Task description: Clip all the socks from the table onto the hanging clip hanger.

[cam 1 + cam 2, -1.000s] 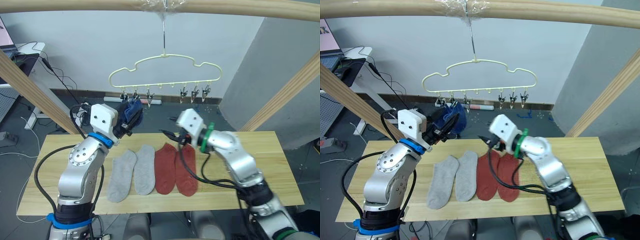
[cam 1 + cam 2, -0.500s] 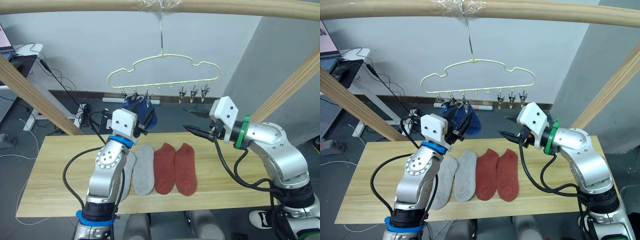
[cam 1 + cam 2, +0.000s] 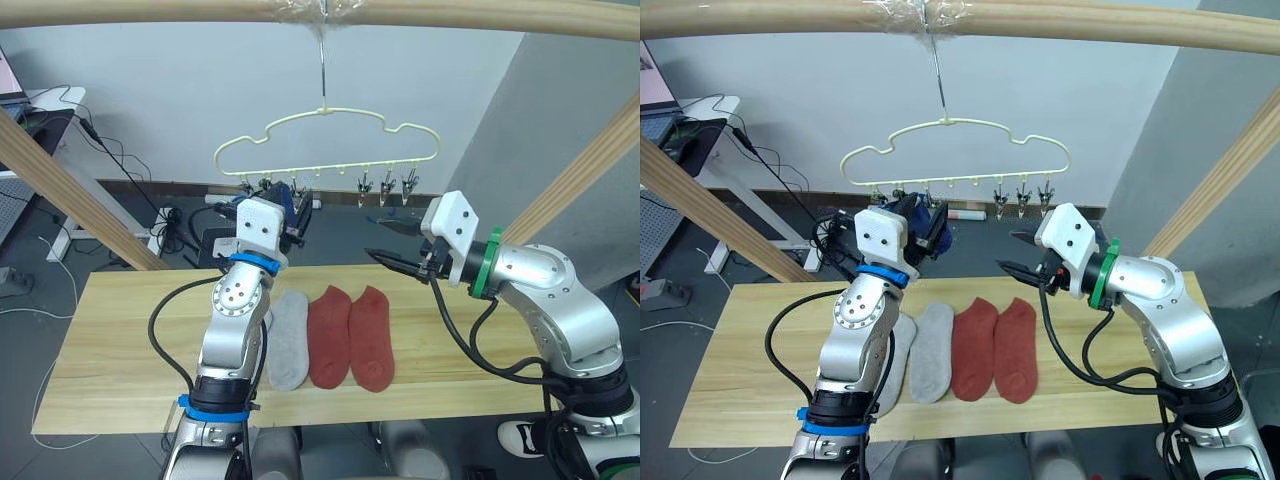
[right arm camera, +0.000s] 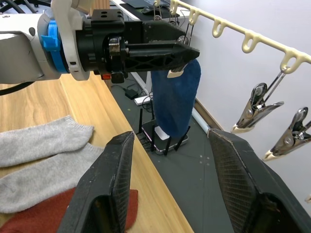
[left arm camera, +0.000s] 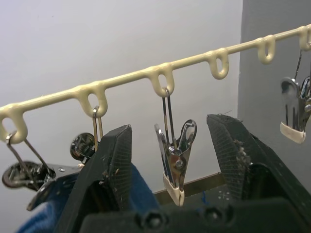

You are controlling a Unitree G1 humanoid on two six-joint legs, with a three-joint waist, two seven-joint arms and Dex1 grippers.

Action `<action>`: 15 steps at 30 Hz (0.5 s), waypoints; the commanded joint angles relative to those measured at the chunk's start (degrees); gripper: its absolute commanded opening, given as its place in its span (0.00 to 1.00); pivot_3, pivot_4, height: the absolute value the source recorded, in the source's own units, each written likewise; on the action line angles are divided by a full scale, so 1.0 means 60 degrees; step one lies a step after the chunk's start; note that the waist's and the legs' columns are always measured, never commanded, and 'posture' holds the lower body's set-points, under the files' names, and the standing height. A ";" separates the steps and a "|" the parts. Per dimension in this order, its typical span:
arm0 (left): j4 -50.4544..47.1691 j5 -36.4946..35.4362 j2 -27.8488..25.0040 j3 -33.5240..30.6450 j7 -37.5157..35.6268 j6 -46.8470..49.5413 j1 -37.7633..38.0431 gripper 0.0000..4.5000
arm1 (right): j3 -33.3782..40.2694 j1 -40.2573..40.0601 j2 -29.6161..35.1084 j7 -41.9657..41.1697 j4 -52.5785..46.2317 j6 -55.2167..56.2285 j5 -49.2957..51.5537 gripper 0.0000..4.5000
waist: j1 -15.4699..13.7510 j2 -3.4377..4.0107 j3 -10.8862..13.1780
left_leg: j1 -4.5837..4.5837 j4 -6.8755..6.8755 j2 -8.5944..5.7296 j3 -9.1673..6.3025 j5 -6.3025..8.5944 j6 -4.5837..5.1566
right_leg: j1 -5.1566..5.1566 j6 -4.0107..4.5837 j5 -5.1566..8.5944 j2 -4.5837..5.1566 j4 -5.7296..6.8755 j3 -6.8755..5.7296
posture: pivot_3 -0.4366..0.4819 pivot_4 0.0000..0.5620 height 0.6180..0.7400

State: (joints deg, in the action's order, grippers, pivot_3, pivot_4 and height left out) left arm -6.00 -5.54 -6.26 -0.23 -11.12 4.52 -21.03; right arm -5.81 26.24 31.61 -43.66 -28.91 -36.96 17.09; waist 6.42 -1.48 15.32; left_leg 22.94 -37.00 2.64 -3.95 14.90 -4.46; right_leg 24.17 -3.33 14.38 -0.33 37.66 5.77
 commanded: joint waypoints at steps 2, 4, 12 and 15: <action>-0.0476 0.0167 0.0132 0.0172 0.0186 -0.0126 -0.0115 0.61 | 0.0165 0.0017 0.0112 -0.0007 -0.0328 0.0154 0.0215 0.56 | 0.0001 0.0000 0.0000 | 0.0000 -0.0001 0.0000 0.0000 0.0000 0.0000 | -0.0001 0.0000 0.0000 0.0000 0.0000 0.0001 | 0.28 0.48 1.00; -0.0505 0.0260 0.0163 0.0168 0.0308 -0.0068 -0.0135 0.61 | 0.0170 0.0004 0.0123 -0.0017 -0.0307 0.0168 0.0227 0.56 | 0.0002 -0.0001 0.0001 | 0.0000 -0.0002 0.0000 0.0000 0.0000 0.0000 | -0.0001 -0.0001 0.0000 0.0000 0.0000 0.0001 | 0.28 0.49 1.00; -0.0538 0.0734 0.0137 0.0305 0.0605 0.0096 -0.0123 0.61 | 0.0228 0.0001 0.0142 -0.0004 -0.0189 0.0178 0.0389 0.56 | 0.0003 -0.0001 0.0001 | 0.0000 -0.0002 0.0000 0.0000 0.0000 0.0000 | -0.0001 -0.0004 0.0002 0.0000 0.0000 0.0000 | 0.29 0.48 1.00; -0.0469 0.0847 0.0130 0.0318 0.0629 0.0007 -0.0164 0.56 | 0.0225 0.0013 0.0137 0.0030 -0.0171 0.0179 0.0424 0.56 | 0.0003 -0.0001 0.0001 | 0.0000 -0.0002 0.0000 0.0000 0.0000 0.0000 | -0.0001 -0.0004 0.0002 0.0000 0.0000 0.0001 | 0.29 0.48 1.00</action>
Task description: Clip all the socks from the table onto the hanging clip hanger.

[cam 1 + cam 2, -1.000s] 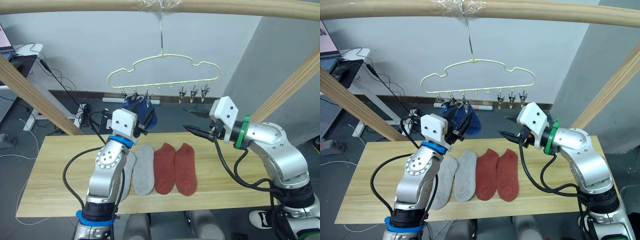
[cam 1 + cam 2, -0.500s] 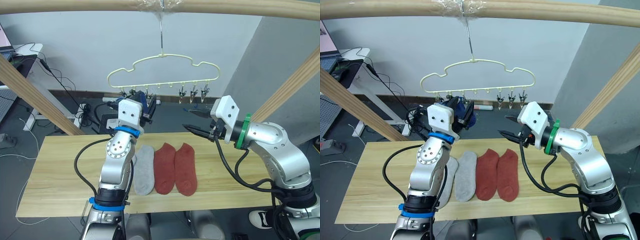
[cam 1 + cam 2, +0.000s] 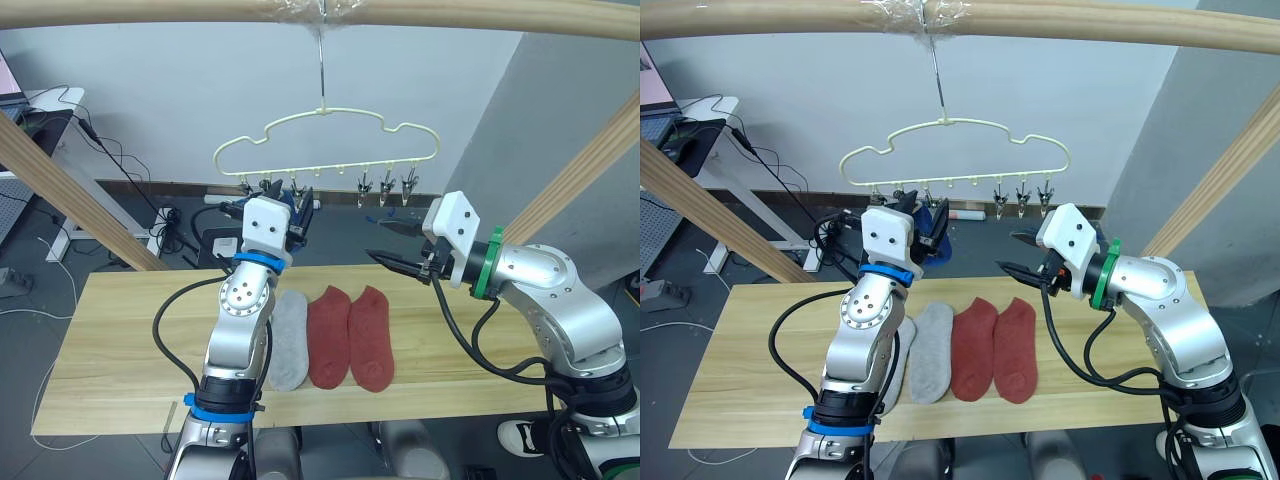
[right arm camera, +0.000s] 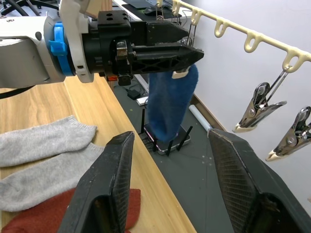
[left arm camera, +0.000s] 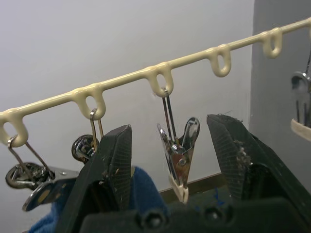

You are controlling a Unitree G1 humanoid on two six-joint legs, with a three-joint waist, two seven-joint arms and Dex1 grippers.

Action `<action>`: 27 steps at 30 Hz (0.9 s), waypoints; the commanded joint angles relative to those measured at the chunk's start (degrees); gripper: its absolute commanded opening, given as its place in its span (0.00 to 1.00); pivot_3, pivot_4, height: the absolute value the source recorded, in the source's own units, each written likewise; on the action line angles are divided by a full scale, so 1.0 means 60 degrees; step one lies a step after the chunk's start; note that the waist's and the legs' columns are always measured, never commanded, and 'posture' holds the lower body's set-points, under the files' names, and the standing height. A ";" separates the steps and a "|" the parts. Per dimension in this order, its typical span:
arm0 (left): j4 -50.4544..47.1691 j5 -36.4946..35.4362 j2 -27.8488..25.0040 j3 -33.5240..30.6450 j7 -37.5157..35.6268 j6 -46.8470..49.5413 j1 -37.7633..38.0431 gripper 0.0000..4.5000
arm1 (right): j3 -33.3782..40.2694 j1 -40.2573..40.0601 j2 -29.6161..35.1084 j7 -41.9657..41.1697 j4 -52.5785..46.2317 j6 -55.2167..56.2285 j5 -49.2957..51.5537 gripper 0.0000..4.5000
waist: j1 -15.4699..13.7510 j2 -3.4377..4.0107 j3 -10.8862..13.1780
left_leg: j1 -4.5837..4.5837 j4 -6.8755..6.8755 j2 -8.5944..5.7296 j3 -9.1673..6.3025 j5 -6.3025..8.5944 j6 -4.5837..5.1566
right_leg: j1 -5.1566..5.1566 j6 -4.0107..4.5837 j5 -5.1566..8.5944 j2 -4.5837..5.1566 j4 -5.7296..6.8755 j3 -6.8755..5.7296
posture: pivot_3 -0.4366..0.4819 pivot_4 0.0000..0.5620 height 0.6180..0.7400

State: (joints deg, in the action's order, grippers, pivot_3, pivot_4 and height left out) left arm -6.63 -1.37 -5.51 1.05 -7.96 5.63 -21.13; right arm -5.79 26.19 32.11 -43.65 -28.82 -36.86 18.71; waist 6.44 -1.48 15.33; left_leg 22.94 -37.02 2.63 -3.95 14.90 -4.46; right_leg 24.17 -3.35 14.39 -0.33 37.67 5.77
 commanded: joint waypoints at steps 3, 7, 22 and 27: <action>-0.0294 0.0182 0.0019 0.0124 0.0086 -0.0170 -0.0166 0.48 | 0.0206 0.0016 0.0067 0.0054 -0.0187 0.0172 0.0196 0.57 | 0.0000 0.0000 0.0000 | 0.0000 0.0000 0.0000 0.0000 0.0000 0.0000 | 0.0000 0.0001 0.0000 0.0000 0.0000 -0.0001 | 0.29 0.48 1.00; -0.0279 0.0199 0.0035 0.0166 0.0098 -0.0166 -0.0183 0.48 | 0.0186 -0.0001 0.0071 0.0067 -0.0212 0.0162 0.0230 0.57 | -0.0001 0.0000 0.0000 | 0.0000 0.0000 0.0000 0.0000 0.0000 0.0000 | 0.0000 0.0001 -0.0001 0.0000 0.0000 0.0000 | 0.29 0.48 1.00; 0.0236 0.0383 0.0166 0.0192 0.0387 -0.0227 -0.0578 0.48 | 0.0144 0.0001 0.0002 -0.0048 -0.0207 0.0423 0.0376 0.57 | 0.0000 0.0000 0.0000 | 0.0000 -0.0001 0.0000 0.0000 0.0000 0.0000 | -0.0001 0.0003 -0.0002 0.0000 0.0001 0.0000 | 0.28 0.47 1.00; 0.0364 0.0491 0.0205 0.0264 0.0441 -0.0273 -0.0656 0.40 | 0.0131 -0.0011 -0.0012 -0.0063 -0.0209 0.0470 0.0406 0.57 | 0.0000 0.0000 0.0000 | 0.0000 0.0001 0.0000 -0.0001 0.0000 0.0000 | 0.0000 0.0003 -0.0002 0.0000 0.0001 -0.0001 | 0.28 0.47 1.00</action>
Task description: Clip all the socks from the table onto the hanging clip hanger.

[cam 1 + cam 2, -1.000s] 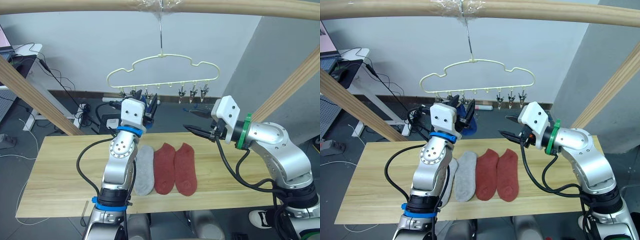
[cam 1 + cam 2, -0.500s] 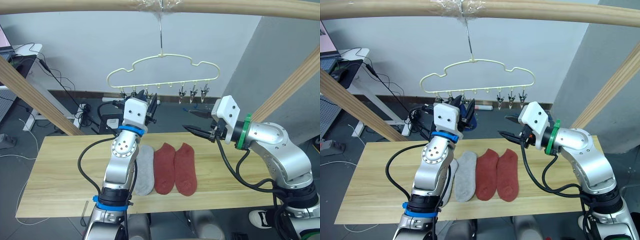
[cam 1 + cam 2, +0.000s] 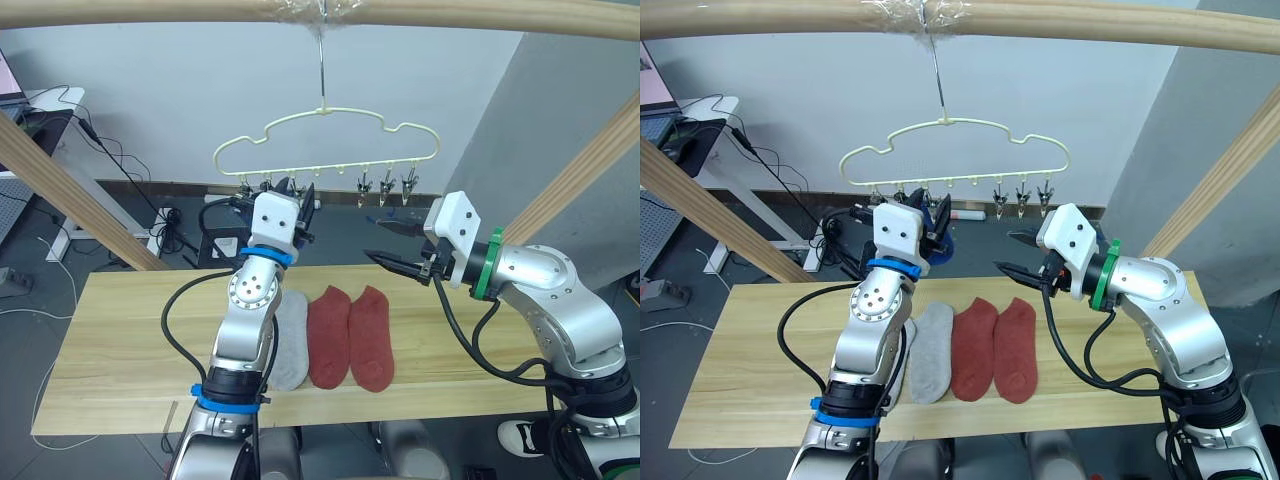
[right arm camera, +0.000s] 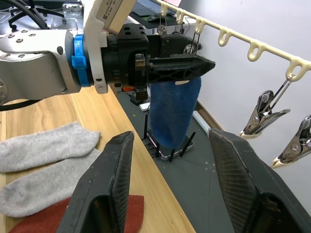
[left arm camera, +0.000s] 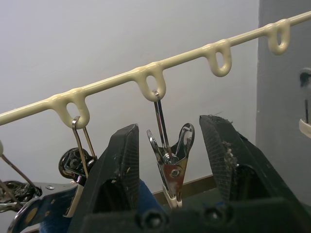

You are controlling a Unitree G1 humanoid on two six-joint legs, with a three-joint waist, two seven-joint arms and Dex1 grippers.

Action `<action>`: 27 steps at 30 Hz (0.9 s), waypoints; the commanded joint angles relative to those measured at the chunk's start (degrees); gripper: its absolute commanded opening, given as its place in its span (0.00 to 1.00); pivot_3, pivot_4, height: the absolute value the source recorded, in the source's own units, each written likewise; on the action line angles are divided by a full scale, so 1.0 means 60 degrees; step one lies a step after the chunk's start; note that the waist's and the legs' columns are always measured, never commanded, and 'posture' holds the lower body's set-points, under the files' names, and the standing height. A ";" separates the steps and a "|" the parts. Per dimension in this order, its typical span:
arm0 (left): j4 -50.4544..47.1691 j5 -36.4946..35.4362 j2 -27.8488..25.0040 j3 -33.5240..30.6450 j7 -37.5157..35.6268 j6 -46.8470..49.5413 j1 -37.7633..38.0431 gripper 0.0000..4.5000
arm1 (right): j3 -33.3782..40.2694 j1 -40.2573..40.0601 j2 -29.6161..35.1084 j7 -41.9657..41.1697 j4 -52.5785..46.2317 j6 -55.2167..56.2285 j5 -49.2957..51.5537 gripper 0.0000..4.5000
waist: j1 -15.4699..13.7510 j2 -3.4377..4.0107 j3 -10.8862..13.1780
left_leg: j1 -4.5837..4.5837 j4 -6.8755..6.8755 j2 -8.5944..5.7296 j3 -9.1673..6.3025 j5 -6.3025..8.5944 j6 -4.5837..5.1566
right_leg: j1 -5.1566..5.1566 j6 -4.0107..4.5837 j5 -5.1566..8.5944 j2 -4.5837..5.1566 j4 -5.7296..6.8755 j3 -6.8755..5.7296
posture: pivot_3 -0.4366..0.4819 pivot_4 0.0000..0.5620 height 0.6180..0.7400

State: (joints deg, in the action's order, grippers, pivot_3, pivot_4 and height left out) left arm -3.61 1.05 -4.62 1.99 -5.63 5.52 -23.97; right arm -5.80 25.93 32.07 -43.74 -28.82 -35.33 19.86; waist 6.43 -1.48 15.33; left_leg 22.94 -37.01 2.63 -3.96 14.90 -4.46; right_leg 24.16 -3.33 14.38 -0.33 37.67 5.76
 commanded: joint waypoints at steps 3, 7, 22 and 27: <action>-0.0112 0.0119 0.0060 0.0097 0.0053 -0.0283 -0.0239 0.23 | 0.0146 0.0026 -0.0004 -0.0050 -0.0229 0.0214 0.0250 0.57 | 0.0001 0.0000 0.0000 | 0.0000 -0.0001 0.0000 0.0000 0.0000 0.0000 | 0.0000 0.0000 0.0000 0.0000 0.0000 0.0000 | 0.28 0.47 1.00; -0.0112 0.0137 0.0020 0.0061 0.0032 -0.0313 -0.0245 0.05 | 0.0145 0.0021 0.0009 -0.0038 -0.0239 0.0210 0.0294 0.57 | 0.0001 0.0000 0.0000 | -0.0001 -0.0001 0.0000 0.0000 0.0000 0.0000 | 0.0000 0.0000 0.0000 0.0000 0.0001 0.0001 | 0.28 0.47 1.00; -0.0629 -0.1122 -0.0761 -0.0257 -0.1476 0.0140 0.0058 0.02 | -0.2144 -0.2001 -0.1174 0.2936 0.0804 -0.0267 -0.2391 0.99 | 0.0005 0.0001 0.0000 | -0.0003 -0.0003 0.0001 0.0001 -0.0001 -0.0003 | 0.0004 -0.0015 0.0009 0.0000 0.0011 0.0003 | 0.30 0.47 1.00; -0.0604 -0.1497 -0.1196 -0.0409 -0.2016 0.0339 0.0068 0.02 | -0.2527 -0.2187 -0.2518 0.4493 0.2830 0.0432 -0.3499 1.00 | 0.0011 0.0004 0.0001 | -0.0008 -0.0006 0.0006 0.0001 -0.0002 -0.0004 | 0.0003 -0.0033 0.0020 -0.0003 0.0016 0.0002 | 0.31 0.48 1.00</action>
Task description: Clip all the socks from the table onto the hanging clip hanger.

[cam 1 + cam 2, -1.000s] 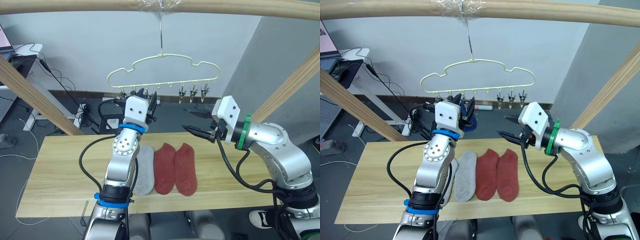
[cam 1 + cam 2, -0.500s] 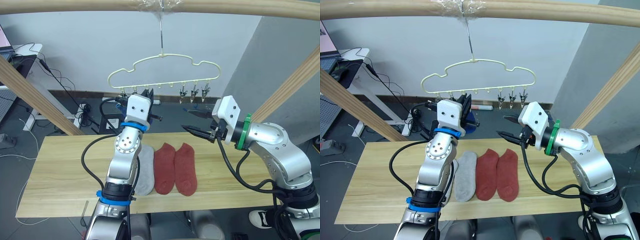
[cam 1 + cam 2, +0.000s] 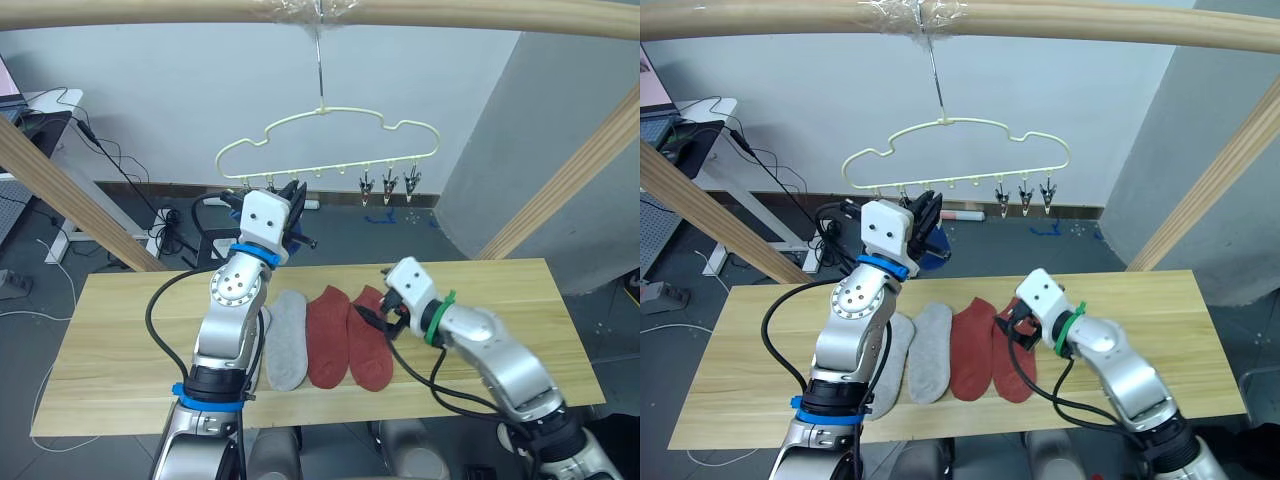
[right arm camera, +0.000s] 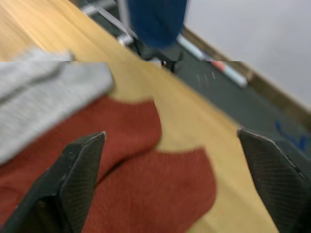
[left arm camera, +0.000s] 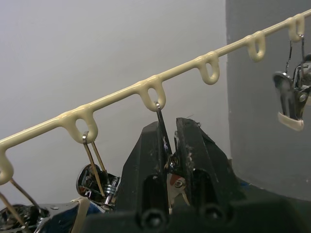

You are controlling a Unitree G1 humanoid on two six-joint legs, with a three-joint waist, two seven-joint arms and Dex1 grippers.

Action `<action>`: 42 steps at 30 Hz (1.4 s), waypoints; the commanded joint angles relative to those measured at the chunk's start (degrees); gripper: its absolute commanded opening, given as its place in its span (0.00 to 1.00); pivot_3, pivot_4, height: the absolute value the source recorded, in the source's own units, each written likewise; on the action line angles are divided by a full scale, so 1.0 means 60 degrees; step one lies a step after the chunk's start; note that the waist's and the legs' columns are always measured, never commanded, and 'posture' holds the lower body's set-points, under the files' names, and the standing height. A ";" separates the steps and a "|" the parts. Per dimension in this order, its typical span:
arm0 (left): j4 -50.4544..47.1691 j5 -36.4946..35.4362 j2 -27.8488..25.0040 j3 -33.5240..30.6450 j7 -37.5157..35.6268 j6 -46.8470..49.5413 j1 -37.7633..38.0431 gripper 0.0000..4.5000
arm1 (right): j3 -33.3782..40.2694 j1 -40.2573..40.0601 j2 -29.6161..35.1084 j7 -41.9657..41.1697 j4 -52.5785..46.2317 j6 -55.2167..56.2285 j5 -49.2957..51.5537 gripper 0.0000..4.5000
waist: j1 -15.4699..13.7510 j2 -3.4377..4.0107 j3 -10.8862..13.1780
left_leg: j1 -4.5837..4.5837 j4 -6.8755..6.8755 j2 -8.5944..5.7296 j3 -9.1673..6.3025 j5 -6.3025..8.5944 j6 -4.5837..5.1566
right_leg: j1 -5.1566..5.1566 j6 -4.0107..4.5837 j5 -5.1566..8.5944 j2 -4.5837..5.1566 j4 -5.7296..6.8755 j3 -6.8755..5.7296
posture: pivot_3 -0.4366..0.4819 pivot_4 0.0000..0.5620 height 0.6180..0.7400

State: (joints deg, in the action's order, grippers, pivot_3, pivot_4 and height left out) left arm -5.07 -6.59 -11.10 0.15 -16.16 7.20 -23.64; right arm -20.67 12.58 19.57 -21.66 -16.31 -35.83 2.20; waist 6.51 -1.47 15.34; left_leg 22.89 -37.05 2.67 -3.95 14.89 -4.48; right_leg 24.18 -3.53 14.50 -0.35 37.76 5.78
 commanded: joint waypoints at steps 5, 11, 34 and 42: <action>-0.0378 -0.0350 -0.0294 -0.0203 -0.0474 0.0213 -0.0021 0.02 | 0.0100 0.0223 -0.1256 0.1396 0.2609 0.1468 -0.0933 1.00 | -0.0009 0.0001 0.0000 | 0.0001 0.0001 -0.0001 -0.0001 0.0000 0.0000 | -0.0002 0.0009 -0.0005 0.0001 -0.0001 -0.0001 | 0.33 0.48 1.00; -0.0459 -0.0502 -0.0403 -0.0202 -0.0627 0.0413 0.0030 0.02 | 0.0480 0.0411 -0.1808 0.1529 0.4162 0.1802 -0.0961 0.96 | -0.0012 0.0002 0.0000 | 0.0001 0.0004 -0.0001 -0.0001 0.0001 0.0001 | -0.0001 0.0031 -0.0018 0.0001 -0.0002 -0.0002 | 0.34 0.47 1.00; -0.1368 -0.2541 -0.0852 -0.0853 -0.1593 0.2154 -0.0122 0.02 | -0.0263 0.1950 -0.1272 -0.0423 0.1712 0.2667 -0.1490 0.00 | 0.0025 0.0005 0.0002 | -0.0003 0.0000 0.0002 -0.0003 0.0000 0.0000 | 0.0002 0.0008 -0.0005 -0.0002 0.0012 -0.0001 | 0.33 0.47 1.00; -0.1605 -0.2805 -0.1008 -0.0925 -0.1608 0.2592 -0.0096 0.02 | -0.0456 0.3359 -0.2633 0.0020 0.3147 0.3339 -0.1618 0.00 | 0.0004 0.0005 0.0001 | 0.0006 0.0001 0.0001 -0.0013 0.0000 0.0000 | 0.0000 0.0037 -0.0022 0.0003 0.0002 -0.0014 | 0.31 0.43 1.00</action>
State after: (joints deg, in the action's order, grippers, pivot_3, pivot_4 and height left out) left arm -11.82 -22.50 -16.73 -4.89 -25.62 22.59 -23.83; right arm -23.13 31.95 4.62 -22.27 2.34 -17.74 -6.96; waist 6.53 -1.44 15.34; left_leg 22.94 -37.04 2.67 -4.03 14.89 -4.48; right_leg 24.19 -3.30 14.36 -0.31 37.76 5.69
